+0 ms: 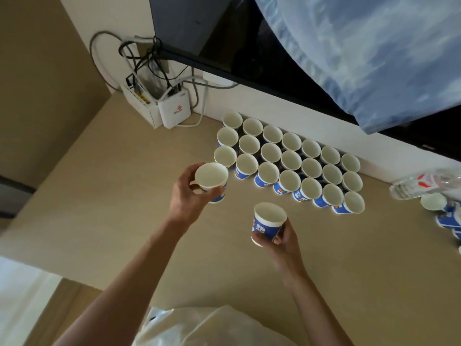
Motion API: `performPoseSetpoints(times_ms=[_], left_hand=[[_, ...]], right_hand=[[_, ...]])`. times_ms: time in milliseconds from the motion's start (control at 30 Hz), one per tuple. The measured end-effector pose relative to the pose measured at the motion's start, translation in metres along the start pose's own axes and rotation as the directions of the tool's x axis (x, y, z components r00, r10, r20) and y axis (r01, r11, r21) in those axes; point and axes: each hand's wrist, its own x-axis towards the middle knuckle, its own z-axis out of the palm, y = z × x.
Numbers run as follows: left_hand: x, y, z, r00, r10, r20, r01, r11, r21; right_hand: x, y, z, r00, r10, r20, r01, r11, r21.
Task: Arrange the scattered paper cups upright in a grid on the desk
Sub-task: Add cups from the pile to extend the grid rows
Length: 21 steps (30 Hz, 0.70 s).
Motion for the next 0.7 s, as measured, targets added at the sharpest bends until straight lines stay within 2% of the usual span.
performPoseSetpoints(times_ms=[167,367,700], left_hand=[[0.027,-0.039,0.012,0.999,0.030,0.023,-0.033,0.989,0.142],[0.046,-0.082,0.023,0.997,0.081,0.015,-0.082,0.945,0.317],[0.057,-0.110,0.033,0.993,0.118,-0.001,-0.109,0.923,0.369]], right_hand=[[0.015,0.016,0.003,0.995,0.044,-0.094,-0.046,0.999,-0.022],[0.021,0.023,-0.003,0.994,0.066,-0.088,-0.068,0.998,-0.019],[0.016,0.038,-0.011,0.986,0.124,-0.107,-0.122,0.992,0.031]])
